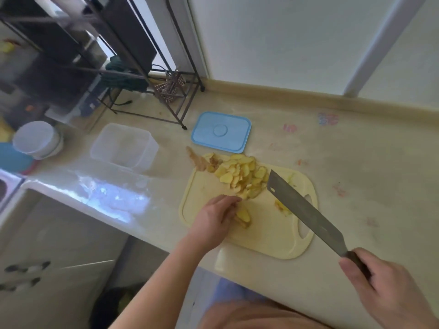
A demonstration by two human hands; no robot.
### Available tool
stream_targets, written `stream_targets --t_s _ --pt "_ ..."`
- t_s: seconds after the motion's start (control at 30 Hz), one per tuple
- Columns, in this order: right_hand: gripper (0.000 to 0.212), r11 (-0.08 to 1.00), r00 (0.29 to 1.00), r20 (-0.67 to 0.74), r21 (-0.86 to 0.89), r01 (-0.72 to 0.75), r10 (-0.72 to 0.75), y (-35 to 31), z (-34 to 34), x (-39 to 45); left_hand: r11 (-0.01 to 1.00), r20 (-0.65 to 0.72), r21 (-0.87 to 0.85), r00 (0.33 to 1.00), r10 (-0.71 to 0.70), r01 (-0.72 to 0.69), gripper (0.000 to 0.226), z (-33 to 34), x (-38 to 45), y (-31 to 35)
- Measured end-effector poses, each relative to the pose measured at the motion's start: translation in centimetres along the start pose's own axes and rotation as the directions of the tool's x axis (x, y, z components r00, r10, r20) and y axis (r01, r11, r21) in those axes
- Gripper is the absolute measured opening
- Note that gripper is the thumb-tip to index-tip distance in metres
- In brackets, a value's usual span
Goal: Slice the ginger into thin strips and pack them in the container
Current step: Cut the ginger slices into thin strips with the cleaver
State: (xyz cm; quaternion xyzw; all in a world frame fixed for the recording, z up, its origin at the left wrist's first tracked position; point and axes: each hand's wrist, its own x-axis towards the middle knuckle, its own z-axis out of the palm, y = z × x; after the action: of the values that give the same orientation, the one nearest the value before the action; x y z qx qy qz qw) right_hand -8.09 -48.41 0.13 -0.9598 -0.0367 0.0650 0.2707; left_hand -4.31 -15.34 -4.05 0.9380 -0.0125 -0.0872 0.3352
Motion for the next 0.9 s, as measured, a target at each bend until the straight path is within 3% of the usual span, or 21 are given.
stream_targets --t_s 0.17,0.43,0.6,0.7,0.8,0.9 --pt "0.065 1.000 0.999 0.028 0.018 -0.018 0.018 0.5 -0.2 0.0 0.964 0.130 0.158 0.973 0.193 -0.212 0.037 0.1 0.4 -0.3" --pt "0.074 0.999 0.999 0.041 0.031 0.007 -0.009 1.5 0.0 0.2 0.954 0.018 0.183 0.971 0.240 -0.239 0.018 0.3 0.1 -0.3" --pt "0.071 0.999 0.999 0.040 0.047 0.023 -0.025 1.8 -0.1 0.6 0.949 0.017 0.218 0.973 0.230 -0.228 0.033 0.7 -0.3 -0.1" --pt "0.073 0.998 0.999 0.043 0.055 0.015 -0.017 1.9 -0.1 0.7 0.935 0.016 0.270 0.972 0.234 -0.230 0.030 0.9 0.0 0.6" --pt "0.074 0.998 0.999 0.036 0.058 0.020 -0.023 2.1 0.1 0.7 0.957 -0.054 0.235 0.981 0.186 -0.168 0.032 0.7 -0.3 1.0" --pt "0.074 0.998 0.999 0.038 0.052 0.023 -0.025 2.2 0.1 0.8 0.987 -0.283 0.087 0.953 -0.109 0.138 0.033 0.2 -1.4 0.3"
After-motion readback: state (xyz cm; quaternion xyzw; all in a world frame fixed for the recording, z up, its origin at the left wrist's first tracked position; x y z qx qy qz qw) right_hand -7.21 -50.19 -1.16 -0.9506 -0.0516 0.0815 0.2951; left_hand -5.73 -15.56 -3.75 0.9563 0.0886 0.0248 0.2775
